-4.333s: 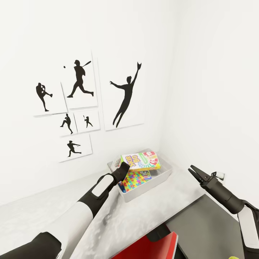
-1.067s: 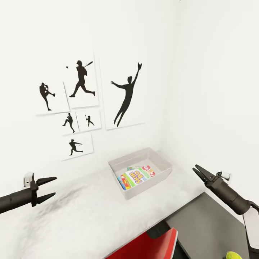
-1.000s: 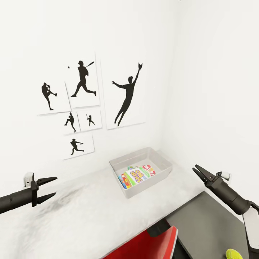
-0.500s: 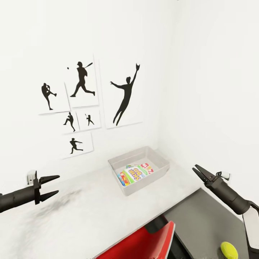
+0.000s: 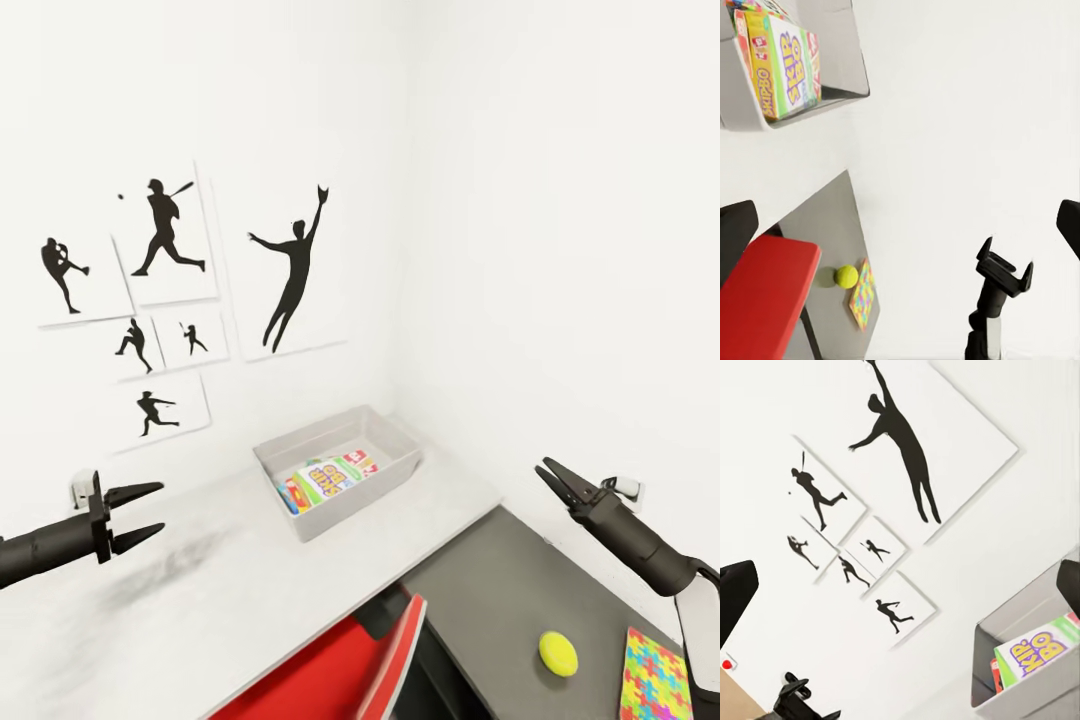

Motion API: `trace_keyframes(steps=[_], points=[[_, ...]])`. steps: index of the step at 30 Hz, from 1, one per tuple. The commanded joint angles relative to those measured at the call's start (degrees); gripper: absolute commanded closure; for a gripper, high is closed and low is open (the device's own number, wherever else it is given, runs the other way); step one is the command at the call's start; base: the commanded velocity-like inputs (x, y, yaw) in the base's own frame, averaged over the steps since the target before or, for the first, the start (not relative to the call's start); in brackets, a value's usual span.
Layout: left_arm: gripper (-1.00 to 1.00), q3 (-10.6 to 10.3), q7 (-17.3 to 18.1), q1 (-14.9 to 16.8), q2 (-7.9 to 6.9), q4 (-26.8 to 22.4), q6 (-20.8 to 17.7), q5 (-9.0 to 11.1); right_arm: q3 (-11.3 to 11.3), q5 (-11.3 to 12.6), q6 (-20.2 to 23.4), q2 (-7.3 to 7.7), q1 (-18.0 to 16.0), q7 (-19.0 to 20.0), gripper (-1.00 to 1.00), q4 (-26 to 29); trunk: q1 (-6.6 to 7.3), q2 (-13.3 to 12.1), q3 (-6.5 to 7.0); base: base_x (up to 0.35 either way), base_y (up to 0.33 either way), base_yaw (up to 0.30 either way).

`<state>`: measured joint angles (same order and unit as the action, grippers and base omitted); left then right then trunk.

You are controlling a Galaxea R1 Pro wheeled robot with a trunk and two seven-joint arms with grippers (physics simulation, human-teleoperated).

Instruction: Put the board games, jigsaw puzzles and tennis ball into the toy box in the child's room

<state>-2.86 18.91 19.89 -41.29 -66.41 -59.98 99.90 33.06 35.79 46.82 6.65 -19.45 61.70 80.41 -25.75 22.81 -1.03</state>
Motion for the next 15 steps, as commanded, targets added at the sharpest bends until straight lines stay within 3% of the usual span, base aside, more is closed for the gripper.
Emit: trace_keyframes(steps=[1, 8, 9, 12, 15], points=[[-1.00, -0.16, 1.39, 0.08, -0.10, 0.05, -0.02, -1.29, 0.05, 0.15, 0.30, 0.06, -0.05, 0.08, -1.00, -0.03, -0.04, 0.11, -0.04, -0.009, -0.149, -0.212], [-1.00, -0.01, 8.99, 0.06, -0.21, -0.53, -0.02, -13.41, 0.07, 0.08, 0.29, 0.24, -0.06, 0.08, -1.00, -0.07, -0.04, 0.11, 0.42, -0.003, -0.057, -0.213], [-1.00, 0.16, 11.02, 0.06, -0.09, -0.95, -0.02, -16.66, 0.07, 0.02, 0.29, 0.24, -0.06, 0.08, -1.00, -0.07, -0.04, 0.11, 0.49, -0.001, -0.017, -0.213], [-1.00, 0.36, 14.02, 0.06, 0.01, -1.99, -0.02, -20.35, 0.07, -0.07, 0.29, 0.22, -0.06, 0.09, -1.00, -0.07, -0.04, 0.11, 0.69, -0.001, -0.011, -0.213], [-1.00, 0.51, 16.87, 0.06, -0.07, -3.37, -0.02, -22.57, 0.07, -0.12, 0.29, 0.27, -0.06, 0.09, -1.00, -0.07, -0.04, 0.11, 0.89, 0.000, -0.006, -0.213]])
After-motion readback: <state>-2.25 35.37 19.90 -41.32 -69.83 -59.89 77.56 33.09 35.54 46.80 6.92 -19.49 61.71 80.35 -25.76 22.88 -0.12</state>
